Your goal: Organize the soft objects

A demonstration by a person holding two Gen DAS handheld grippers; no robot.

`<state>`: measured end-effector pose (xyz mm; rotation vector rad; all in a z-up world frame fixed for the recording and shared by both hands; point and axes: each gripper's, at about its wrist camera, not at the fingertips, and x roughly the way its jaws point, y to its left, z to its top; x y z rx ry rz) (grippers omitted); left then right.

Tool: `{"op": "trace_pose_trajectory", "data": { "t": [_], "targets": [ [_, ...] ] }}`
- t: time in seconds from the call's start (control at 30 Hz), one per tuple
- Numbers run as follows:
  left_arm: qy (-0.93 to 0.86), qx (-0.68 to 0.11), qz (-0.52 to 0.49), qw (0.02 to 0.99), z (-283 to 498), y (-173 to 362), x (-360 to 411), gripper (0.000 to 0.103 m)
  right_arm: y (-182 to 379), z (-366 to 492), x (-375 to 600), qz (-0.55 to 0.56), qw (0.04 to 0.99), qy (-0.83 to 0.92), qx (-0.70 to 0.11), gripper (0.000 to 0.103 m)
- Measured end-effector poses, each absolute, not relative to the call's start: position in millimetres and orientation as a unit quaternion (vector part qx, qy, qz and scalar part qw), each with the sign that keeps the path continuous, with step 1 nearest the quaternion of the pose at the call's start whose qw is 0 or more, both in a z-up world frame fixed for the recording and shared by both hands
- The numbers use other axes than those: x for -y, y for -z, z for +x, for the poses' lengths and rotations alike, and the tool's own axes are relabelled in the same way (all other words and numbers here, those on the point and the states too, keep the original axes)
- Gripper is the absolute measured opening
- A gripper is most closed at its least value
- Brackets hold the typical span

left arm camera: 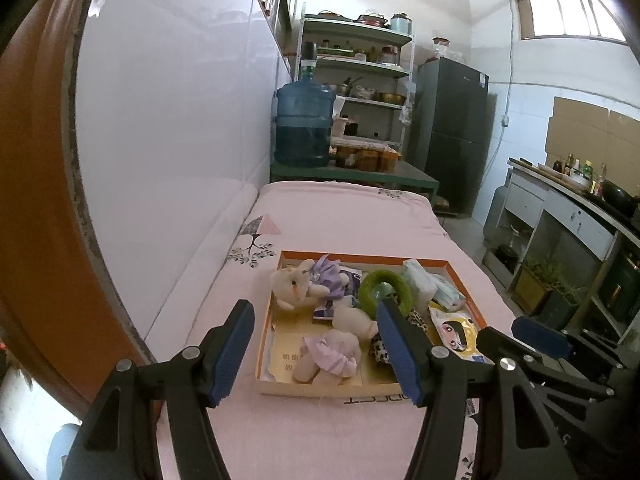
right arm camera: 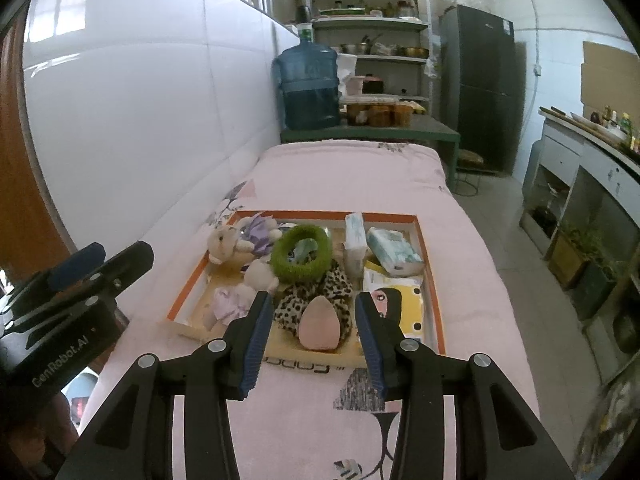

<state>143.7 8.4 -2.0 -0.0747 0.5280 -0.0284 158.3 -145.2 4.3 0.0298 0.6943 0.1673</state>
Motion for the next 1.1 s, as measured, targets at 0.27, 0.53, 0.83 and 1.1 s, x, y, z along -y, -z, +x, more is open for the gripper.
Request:
{"op": "trace_pose_trajectory", "data": {
  "t": [0.27, 0.53, 0.83, 1.1],
  "targets": [
    [0.009, -0.261, -0.037, 0.964, 135, -3, -7, 0.063, -7, 145, 146, 0.017, 0.938, -0.079, -0.337, 0.044],
    [-0.021, -0.261, -0.023, 0.965, 107, -12, -5, 0.063, -16, 126, 145, 0.018, 0.941, -0.07, -0.332, 0.045],
    [-0.015, -0.257, -0.012, 0.966, 73, -16, 2, 0.063, -30, 94, 145, 0.025, 0.944, -0.056, -0.323, 0.051],
    [-0.003, -0.254, -0.015, 0.967, 50, -27, 5, 0.063, -39, 59, 145, 0.02, 0.946, -0.046, -0.32, 0.062]
  ]
}}
